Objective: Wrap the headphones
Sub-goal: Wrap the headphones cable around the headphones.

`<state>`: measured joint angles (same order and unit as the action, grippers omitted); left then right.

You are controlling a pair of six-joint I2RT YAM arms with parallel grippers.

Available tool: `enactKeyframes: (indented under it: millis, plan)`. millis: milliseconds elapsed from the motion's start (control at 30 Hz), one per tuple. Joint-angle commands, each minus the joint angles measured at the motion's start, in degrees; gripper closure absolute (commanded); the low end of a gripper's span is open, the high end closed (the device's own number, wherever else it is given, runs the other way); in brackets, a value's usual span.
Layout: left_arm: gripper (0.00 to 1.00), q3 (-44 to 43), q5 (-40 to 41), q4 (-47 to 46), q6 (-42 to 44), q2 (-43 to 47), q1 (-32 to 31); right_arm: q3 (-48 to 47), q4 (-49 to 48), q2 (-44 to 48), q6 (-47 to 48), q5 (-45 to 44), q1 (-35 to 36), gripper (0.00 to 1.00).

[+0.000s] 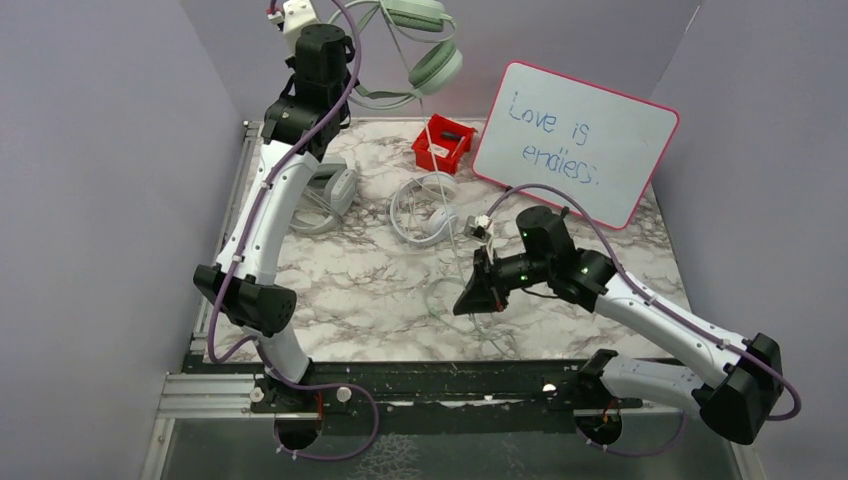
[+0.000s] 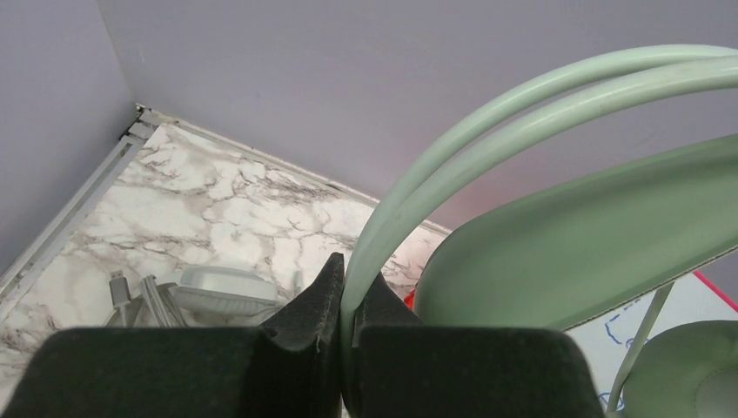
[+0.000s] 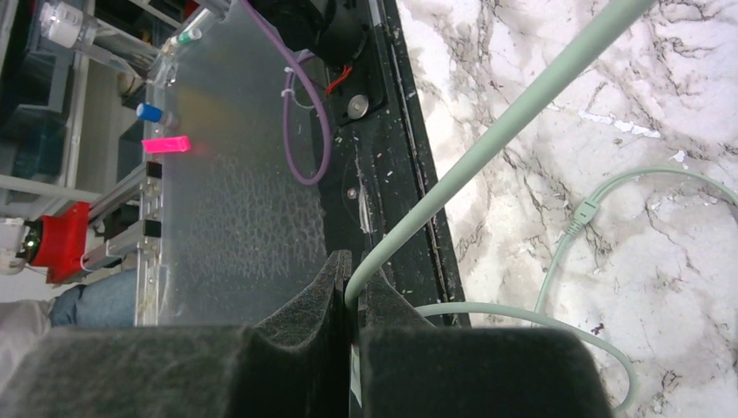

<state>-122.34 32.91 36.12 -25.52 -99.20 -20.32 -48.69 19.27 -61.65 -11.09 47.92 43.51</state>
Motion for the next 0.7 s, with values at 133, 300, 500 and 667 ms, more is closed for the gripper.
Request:
enactKeyframes:
  millis: [133, 300, 500, 667]
  plan:
    - [1.00, -1.23, -3.21, -8.09, -4.59, 5.78, 1.07, 2.87, -0.95, 0.41, -1.10, -3.59, 0.71, 0.99]
    - [1.00, 0.71, -3.79, -9.11, -5.10, 7.51, 1.16, 4.65, -2.20, 0.60, -1.94, -6.45, 0.73, 1.00]
    - [1.00, 1.00, -4.30, -9.23, -5.00, 8.73, 1.24, 5.25, 0.40, -0.19, -1.92, -13.14, 0.67, 0.99]
    - [1.00, 2.13, -3.53, -9.48, -4.93, 9.53, 1.24, 6.62, -1.19, 1.48, -2.77, -12.43, 0.72, 0.99]
